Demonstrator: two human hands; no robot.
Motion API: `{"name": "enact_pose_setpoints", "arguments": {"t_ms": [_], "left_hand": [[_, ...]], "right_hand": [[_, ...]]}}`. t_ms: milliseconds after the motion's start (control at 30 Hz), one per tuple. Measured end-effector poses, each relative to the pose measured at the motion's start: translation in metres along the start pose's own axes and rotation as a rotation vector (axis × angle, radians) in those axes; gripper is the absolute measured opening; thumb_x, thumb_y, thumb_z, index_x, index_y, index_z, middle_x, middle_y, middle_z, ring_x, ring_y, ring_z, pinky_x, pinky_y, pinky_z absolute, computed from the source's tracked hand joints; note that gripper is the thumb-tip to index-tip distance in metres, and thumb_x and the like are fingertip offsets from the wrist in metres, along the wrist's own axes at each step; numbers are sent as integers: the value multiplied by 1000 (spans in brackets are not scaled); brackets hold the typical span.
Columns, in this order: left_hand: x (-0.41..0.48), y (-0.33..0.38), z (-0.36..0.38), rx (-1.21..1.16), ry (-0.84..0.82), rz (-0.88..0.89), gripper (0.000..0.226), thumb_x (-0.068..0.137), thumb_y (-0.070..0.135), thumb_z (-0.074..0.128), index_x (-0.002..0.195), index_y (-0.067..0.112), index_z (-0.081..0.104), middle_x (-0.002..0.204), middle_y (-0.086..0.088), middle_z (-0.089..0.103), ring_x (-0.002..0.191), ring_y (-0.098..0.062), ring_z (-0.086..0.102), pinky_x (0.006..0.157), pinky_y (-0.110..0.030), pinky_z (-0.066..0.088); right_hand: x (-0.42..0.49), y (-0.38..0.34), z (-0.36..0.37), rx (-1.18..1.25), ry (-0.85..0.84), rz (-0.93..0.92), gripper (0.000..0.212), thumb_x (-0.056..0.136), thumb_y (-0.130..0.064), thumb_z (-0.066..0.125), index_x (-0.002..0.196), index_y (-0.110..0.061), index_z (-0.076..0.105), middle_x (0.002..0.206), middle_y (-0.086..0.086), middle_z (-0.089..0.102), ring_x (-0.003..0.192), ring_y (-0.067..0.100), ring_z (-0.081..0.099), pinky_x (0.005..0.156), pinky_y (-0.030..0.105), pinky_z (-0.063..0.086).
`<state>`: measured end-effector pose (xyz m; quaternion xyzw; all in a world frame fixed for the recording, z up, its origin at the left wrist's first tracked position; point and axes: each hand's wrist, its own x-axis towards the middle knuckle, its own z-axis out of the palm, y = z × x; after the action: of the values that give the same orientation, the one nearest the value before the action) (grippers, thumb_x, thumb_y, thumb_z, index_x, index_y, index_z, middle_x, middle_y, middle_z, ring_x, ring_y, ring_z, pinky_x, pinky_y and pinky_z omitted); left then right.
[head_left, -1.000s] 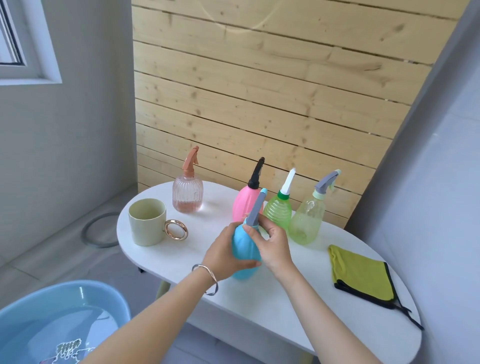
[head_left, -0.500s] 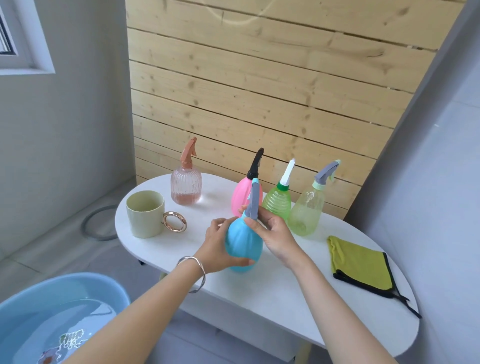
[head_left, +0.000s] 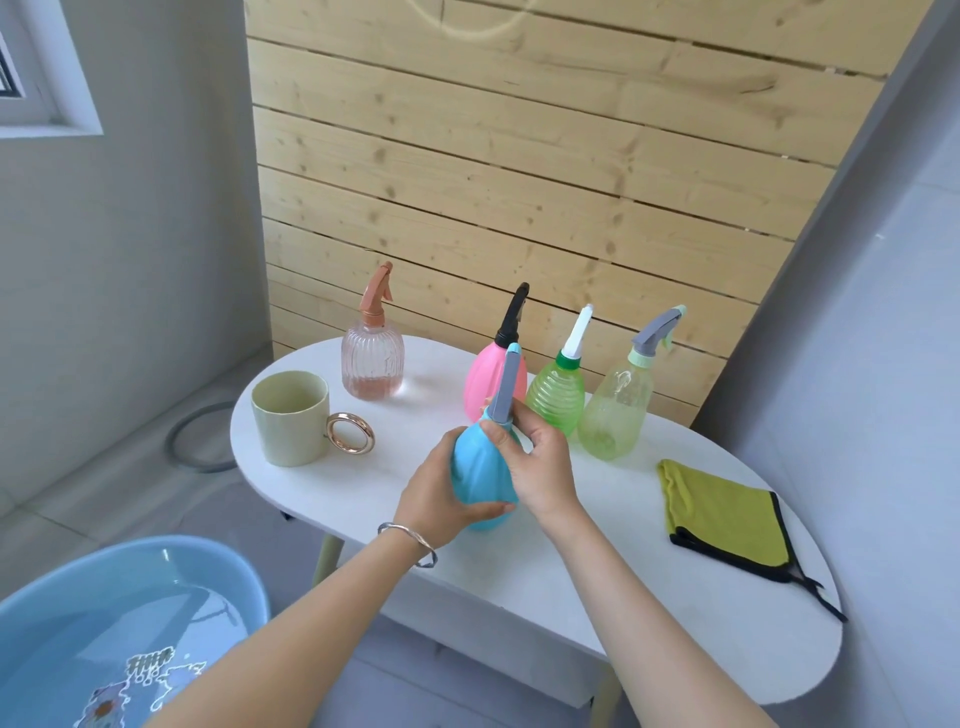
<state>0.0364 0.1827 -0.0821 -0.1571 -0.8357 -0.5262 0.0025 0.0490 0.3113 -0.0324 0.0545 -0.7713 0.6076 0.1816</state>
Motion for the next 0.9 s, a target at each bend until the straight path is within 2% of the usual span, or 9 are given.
{"name": "enact_pose_setpoints", "arguments": {"t_ms": [200, 300, 367, 433, 533, 600, 733, 800, 900], "left_hand": [[-4, 0, 2, 35, 13, -51, 99, 45, 65, 78, 130, 33, 37, 114, 16, 57, 103, -11, 57, 86, -39, 51], [-3, 8, -5, 70, -43, -70, 106, 50, 51, 87, 136, 28, 29, 121, 9, 54, 107, -13, 56, 89, -31, 49], [-1, 15, -20, 91, -199, -79, 126, 51, 40, 91, 147, 18, 12, 136, 2, 42, 120, -15, 49, 98, -25, 41], [3, 23, -43, 171, -324, -92, 124, 59, 38, 87, 150, 16, 6, 145, -2, 30, 131, -17, 39, 103, -24, 35], [19, 32, -87, 239, -208, -82, 81, 83, 29, 72, 146, 15, 25, 146, -3, 37, 124, -20, 47, 94, -22, 38], [34, 35, -112, 275, -84, -63, 64, 90, 28, 63, 144, 14, 32, 143, -5, 43, 123, -22, 49, 97, -26, 39], [62, 25, -142, 410, 11, -83, 57, 96, 32, 51, 146, 14, 28, 149, -8, 36, 130, -28, 42, 106, -35, 34], [74, 16, -150, 478, 9, -104, 61, 97, 34, 49, 148, 15, 23, 150, -11, 34, 134, -31, 37, 108, -39, 32], [90, 5, -153, 536, -2, -141, 69, 96, 38, 49, 151, 16, 13, 153, -10, 28, 137, -30, 33, 109, -39, 31]], "right_hand": [[-4, -9, 1, -22, 9, 18, 20, 86, -21, 69, 99, -37, 64, 97, -25, 68, 100, -9, 60, 88, 10, 42], [-6, -11, 1, -68, -25, 96, 15, 88, -32, 66, 98, -41, 60, 105, -23, 65, 105, -6, 57, 87, 12, 41], [-14, -8, -1, -71, -63, 189, 26, 87, -37, 65, 110, -43, 55, 115, -26, 58, 113, -9, 49, 86, 5, 35], [-20, -1, -5, -95, -74, 237, 49, 81, -36, 72, 125, -38, 49, 123, -23, 54, 116, -6, 46, 90, 7, 35], [-21, 5, -3, -178, -123, 262, 67, 69, -30, 83, 122, -34, 43, 117, -17, 57, 110, 4, 54, 91, 24, 45], [-18, 7, 3, -239, -123, 246, 69, 64, -28, 87, 116, -35, 42, 113, -14, 58, 106, 9, 56, 88, 28, 47], [-2, 9, 23, -213, -110, 216, 68, 63, -26, 87, 117, -28, 46, 110, -12, 58, 104, 10, 56, 83, 24, 45], [15, 9, 36, -187, -110, 202, 66, 64, -23, 87, 116, -26, 46, 109, -11, 58, 103, 10, 57, 80, 21, 44], [49, 7, 55, -201, -113, 183, 65, 67, -23, 85, 116, -27, 43, 112, -7, 57, 102, 11, 55, 80, 24, 43]]}}
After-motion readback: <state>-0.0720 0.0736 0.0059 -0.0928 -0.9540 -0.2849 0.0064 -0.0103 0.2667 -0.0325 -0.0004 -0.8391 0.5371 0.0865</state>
